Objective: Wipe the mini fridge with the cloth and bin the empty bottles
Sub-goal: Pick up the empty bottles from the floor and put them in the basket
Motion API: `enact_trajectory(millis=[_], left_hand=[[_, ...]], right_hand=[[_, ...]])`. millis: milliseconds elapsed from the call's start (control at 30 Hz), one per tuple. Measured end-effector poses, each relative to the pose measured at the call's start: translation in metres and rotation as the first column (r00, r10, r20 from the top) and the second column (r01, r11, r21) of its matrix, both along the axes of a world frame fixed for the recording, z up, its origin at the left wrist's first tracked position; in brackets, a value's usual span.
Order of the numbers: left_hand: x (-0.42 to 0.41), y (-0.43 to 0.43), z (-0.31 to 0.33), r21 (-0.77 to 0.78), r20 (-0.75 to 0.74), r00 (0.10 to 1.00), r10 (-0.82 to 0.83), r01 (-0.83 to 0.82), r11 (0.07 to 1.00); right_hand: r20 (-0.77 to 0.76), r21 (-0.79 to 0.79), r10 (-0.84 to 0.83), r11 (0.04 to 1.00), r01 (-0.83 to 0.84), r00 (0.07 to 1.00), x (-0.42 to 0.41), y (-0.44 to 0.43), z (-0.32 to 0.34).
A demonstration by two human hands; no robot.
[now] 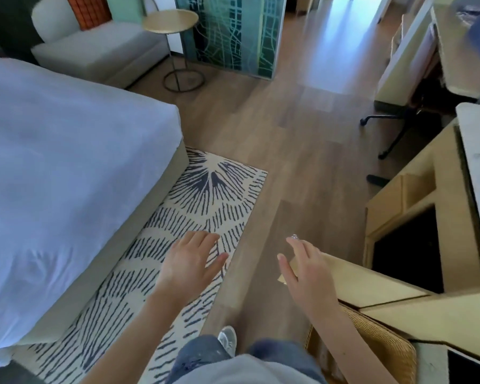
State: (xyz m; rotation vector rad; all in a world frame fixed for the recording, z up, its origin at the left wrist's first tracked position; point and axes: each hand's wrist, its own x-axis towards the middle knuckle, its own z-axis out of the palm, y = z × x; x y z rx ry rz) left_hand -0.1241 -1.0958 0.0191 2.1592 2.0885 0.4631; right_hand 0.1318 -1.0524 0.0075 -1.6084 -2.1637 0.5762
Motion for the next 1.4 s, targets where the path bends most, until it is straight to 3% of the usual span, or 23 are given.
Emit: enact_trajectory(millis=[167,333,600,767,967,1100,1400], left_hand=[[-0.028,0.059,0.000,0.014,0.062,0.998,-0.020,0.019,1.000],[-0.025,0.135,-0.009,-0.070,0.072,0.994,-0.080,0.085,0.994],[0.000,0.318,-0.015,-0.121,0.039,0.950,-0.311,0.314,0.942],[0.040,0.457,0.008,-0.037,0.035,0.870,-0.492,0.493,0.869],[0.125,0.581,0.021,0.001,0.006,0.694,-0.720,0.720,0.694],[0.188,0.623,0.015,-0.042,0.050,0.525,-0.850,0.851,0.523],[0.296,0.687,-0.020,-0.203,0.043,-0.038,-0.998,0.978,-0.046]], right_hand=[[0.012,-0.002,-0.089,0.996,0.089,0.996,-0.022,0.040,0.004],[0.017,-0.047,-0.242,0.969,0.243,0.970,-0.023,0.094,-0.003],[0.033,-0.081,-0.447,0.890,0.449,0.894,0.006,0.236,-0.022],[0.020,-0.016,-0.618,0.785,0.619,0.786,0.048,0.324,-0.014],[0.015,0.046,-0.837,0.546,0.836,0.546,0.092,0.364,0.002],[0.026,0.033,-0.940,0.341,0.939,0.340,0.103,0.365,-0.006],[0.090,-0.079,-0.974,-0.214,0.974,-0.207,0.073,0.373,-0.041]])
